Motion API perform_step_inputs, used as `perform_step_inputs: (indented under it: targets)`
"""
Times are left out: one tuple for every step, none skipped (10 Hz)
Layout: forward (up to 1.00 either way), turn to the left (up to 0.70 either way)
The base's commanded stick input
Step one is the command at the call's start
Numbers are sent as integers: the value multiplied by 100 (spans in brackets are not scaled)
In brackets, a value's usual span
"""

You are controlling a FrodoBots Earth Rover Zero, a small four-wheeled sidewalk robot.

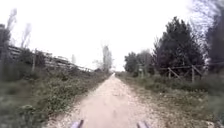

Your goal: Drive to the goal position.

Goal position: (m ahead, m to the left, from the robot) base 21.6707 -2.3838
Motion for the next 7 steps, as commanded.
perform_step_inputs:
  targets:
    - [70,0]
    - [70,0]
    - [70,0]
    - [70,0]
    - [70,-14]
    - [70,-34]
    - [70,-20]
